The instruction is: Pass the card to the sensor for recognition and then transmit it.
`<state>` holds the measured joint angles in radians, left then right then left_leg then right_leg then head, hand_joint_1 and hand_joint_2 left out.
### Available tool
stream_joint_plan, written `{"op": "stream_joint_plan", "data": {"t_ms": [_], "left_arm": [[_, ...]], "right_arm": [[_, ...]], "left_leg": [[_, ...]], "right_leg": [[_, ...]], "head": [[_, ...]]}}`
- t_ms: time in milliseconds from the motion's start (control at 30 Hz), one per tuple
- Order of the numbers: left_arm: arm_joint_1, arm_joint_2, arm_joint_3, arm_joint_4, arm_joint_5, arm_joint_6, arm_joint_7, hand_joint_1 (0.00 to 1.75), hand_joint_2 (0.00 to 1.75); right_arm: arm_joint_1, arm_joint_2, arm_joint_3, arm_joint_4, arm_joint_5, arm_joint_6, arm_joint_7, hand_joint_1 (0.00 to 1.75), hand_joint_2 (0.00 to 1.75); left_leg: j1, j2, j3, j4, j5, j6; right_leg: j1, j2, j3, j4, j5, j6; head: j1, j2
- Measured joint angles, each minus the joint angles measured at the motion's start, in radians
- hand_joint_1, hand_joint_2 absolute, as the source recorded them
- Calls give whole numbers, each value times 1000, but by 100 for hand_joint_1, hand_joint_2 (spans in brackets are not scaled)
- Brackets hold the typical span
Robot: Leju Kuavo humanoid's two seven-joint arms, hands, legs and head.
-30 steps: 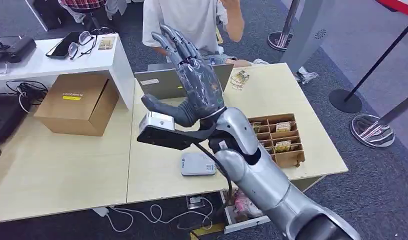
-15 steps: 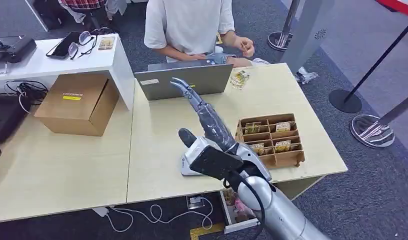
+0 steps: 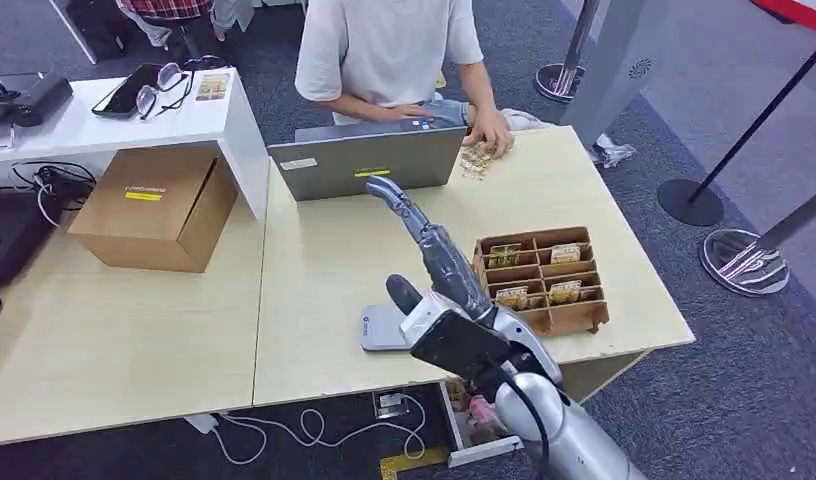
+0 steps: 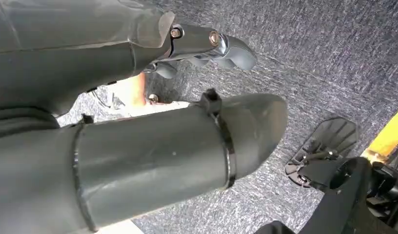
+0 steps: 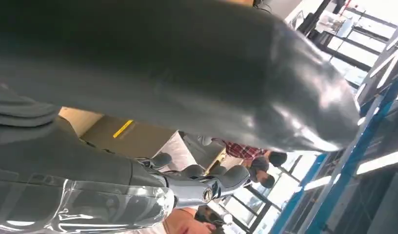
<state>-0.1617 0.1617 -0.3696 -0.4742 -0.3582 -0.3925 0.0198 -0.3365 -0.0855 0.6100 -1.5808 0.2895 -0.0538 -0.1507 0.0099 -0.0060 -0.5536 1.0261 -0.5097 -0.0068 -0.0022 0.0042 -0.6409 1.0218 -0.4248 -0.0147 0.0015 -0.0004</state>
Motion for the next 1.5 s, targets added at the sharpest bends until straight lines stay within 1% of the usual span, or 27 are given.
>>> {"op": "stream_joint_plan", "data": {"t_ms": [200, 367, 800, 1500], "left_arm": [[-4, -7, 0, 0, -22, 2, -2, 0, 0], [-3, -10, 0, -2, -39, 5, -14, 0, 0], [8, -10, 0, -38, -55, 11, -14, 0, 0], [11, -12, 0, -56, -63, 15, -2, 0, 0]], "right_arm": [[16, -6, -14, -13, 6, -5, 0, 0, 0], [51, -19, -29, -34, 30, -26, 0, 0, 0], [93, -45, -50, -59, 45, -42, 0, 0, 0], [93, -47, -51, -58, 45, -40, 0, 0, 0]], "left_leg": [[0, 0, 0, 0, 0, 0], [0, 0, 0, 0, 0, 0], [0, 0, 0, 0, 0, 0], [0, 0, 0, 0, 0, 0]], "right_leg": [[0, 0, 0, 0, 0, 0], [0, 0, 0, 0, 0, 0], [0, 0, 0, 0, 0, 0], [0, 0, 0, 0, 0, 0]], "head": [[0, 0], [0, 0], [0, 0], [0, 0]]}}
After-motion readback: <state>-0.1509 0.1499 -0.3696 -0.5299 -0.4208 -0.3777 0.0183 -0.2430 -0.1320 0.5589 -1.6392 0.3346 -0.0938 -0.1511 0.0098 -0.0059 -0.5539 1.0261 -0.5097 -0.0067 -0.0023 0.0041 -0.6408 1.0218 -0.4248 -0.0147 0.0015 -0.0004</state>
